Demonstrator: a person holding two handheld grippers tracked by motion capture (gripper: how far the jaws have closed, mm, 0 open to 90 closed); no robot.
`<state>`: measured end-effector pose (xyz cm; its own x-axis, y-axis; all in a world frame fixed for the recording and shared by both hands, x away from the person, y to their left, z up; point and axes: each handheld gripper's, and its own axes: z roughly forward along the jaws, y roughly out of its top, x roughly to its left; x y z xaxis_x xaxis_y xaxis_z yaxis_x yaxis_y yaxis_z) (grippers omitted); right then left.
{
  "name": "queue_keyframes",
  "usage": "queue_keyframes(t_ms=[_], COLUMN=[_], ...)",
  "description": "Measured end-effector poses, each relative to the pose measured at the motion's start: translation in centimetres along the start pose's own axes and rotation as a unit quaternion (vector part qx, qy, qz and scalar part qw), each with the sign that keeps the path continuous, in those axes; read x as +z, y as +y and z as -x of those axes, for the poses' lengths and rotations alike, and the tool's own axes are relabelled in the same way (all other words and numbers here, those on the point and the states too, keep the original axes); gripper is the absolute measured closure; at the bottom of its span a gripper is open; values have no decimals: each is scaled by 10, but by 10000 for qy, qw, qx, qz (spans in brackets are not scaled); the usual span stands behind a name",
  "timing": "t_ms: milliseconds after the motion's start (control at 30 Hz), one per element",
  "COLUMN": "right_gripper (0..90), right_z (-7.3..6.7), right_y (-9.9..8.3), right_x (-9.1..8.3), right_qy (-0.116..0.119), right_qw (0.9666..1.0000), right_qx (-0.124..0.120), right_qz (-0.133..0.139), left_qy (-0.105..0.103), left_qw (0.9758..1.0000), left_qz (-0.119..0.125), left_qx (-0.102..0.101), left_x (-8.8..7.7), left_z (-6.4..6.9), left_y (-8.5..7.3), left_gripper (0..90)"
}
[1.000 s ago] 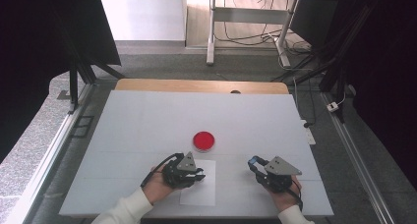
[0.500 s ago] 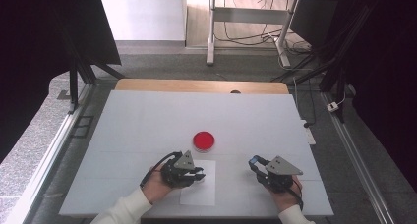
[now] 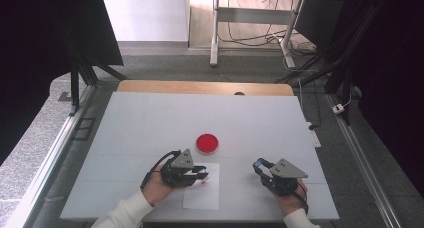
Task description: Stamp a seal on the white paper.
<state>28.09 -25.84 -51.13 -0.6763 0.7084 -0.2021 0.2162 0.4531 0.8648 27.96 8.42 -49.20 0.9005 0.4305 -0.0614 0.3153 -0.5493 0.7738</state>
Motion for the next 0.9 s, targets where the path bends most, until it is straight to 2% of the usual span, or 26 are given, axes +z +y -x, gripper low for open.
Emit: queue_keyframes(t_ms=[300,533,900], right_gripper=[653,653,653], right_z=[0,-1,-1], right_y=[0,0,0], right_x=[0,1,1], right_qy=[-29,8,11], right_qw=[10000,10000,10000], right_qx=[-3,6,6], right_qz=[-19,-7,-2], left_qy=[7,26,61], left_qw=[9997,9995,9985], left_qz=[205,242,367], left_qx=[-145,-186,-409], left_x=[-9,-13,-17], left_z=[-3,-5,-10], left_y=[6,11,18], left_gripper=[752,751,751])
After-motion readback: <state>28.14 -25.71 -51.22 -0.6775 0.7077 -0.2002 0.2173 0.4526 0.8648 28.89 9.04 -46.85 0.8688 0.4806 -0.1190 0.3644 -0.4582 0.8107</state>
